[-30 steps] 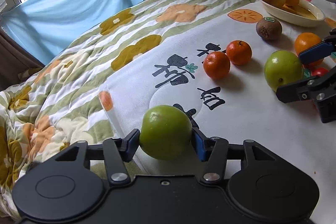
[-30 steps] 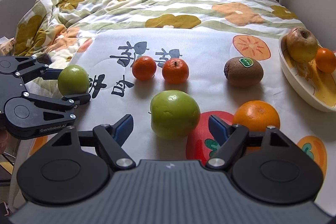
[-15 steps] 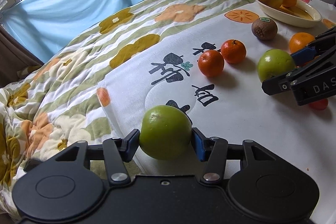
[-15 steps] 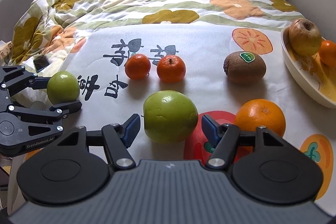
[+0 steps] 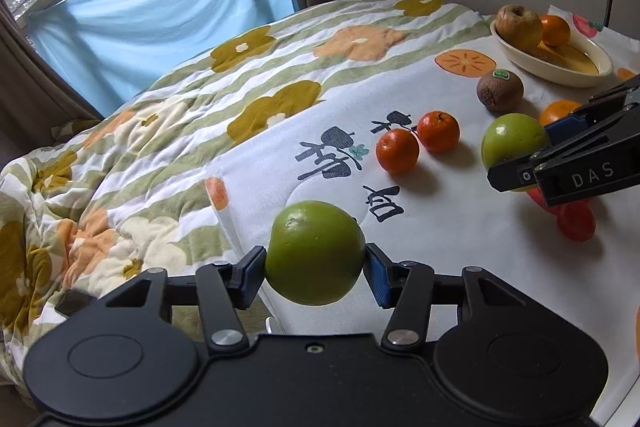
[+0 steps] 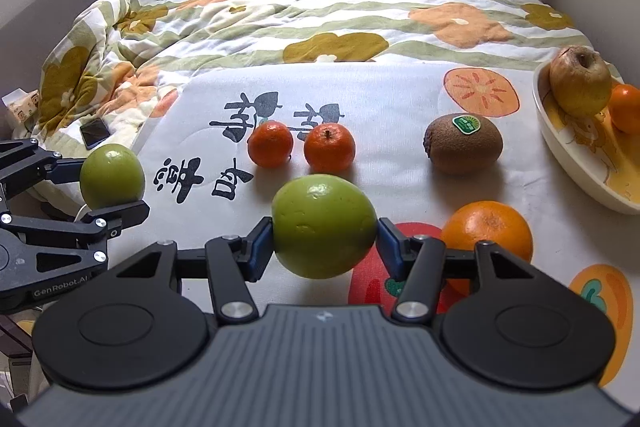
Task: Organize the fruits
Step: 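Carry both green apples over the duck bowl with both tools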
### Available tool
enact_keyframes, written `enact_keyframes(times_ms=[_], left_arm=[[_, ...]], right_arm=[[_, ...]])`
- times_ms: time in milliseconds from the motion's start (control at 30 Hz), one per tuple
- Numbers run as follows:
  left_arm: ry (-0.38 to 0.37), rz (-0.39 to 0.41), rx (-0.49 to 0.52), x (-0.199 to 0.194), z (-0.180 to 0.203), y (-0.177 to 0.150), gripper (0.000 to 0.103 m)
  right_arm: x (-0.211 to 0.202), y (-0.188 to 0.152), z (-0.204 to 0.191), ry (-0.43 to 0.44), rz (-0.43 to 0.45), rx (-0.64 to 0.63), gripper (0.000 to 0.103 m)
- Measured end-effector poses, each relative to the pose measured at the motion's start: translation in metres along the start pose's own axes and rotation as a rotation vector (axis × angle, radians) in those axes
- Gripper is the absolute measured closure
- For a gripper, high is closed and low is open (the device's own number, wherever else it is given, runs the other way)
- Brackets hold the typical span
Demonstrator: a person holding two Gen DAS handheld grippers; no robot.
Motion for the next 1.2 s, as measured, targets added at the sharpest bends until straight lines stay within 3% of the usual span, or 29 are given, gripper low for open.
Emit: enact_keyframes(times_ms=[400, 700, 900, 1200], left_arm=[[0.181, 0.031, -0.145, -0.062, 0.017, 0.003, 0.046], [0.278, 0.032, -0.224, -0.091, 0.058, 0.016, 0.046], [0.301, 0.046, -0.239, -0.094, 0.096, 0.037, 0.046], [0.260, 0.080, -0.221, -0.061, 0.152, 0.086, 0.046]], right_arm=[[-0.047, 0.012, 0.038, 0.052, 0.064, -0.052, 0.034], [-0.073, 0.018, 0.092, 0.079, 0.093, -0.084, 0.034], [-0.081, 0.021, 0.134, 0.086, 0.100, -0.101, 0.034], [-0.073, 0.031, 0.209, 0.067, 0.107, -0.104, 0.034]])
Point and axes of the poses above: each gripper's, at about its wrist camera, not at the fingertips, and x roughly the way its jaws point, z to its right, y to its top, the point moved 2 cm from there along x, roughly the way its jaws point, and after that the axes turned 11 degrees about -y, right-handed, at the moved point
